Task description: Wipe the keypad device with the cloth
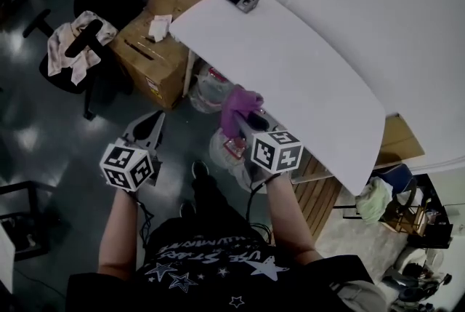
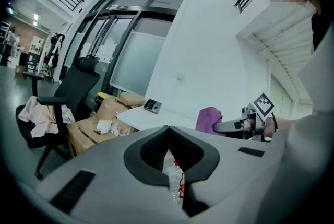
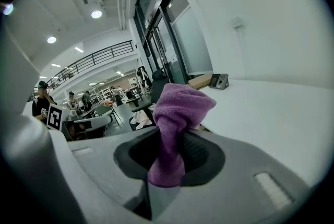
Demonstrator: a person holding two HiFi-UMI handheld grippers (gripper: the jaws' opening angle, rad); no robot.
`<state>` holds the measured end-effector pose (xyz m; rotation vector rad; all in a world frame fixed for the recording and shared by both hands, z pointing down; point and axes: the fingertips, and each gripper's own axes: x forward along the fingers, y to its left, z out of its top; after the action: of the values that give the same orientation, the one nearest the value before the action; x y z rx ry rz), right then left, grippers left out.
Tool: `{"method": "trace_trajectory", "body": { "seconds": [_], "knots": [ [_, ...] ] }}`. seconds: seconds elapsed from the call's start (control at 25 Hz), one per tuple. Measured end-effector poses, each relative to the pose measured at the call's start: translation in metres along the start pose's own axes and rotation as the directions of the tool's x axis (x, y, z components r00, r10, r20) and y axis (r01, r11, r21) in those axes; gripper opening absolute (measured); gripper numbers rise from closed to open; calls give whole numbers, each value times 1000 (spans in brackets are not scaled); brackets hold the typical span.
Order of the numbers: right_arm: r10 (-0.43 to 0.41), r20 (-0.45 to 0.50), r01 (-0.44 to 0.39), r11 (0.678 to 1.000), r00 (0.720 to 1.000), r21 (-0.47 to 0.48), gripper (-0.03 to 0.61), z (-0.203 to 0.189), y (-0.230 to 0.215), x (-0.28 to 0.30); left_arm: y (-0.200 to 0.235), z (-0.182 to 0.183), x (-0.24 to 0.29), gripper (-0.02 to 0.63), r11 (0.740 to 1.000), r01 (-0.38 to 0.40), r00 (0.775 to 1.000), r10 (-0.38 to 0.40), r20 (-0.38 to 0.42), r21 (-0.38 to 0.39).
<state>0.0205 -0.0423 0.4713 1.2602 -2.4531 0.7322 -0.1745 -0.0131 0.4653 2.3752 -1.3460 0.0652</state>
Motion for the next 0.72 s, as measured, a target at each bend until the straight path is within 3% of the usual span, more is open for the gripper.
{"method": "trace_trajectory", "body": {
  "seconds": [0.32,0.72],
  "knots": [
    [16,-25,-15,999,1000,38,98,29,-53,64,38,13,71,6,999,-31,999,31,-38,-12],
    [19,-12,-18,997,1000,70,98,67,-108,102,59,37,139,6,999,-48,998,48,-52,1]
  ]
}}
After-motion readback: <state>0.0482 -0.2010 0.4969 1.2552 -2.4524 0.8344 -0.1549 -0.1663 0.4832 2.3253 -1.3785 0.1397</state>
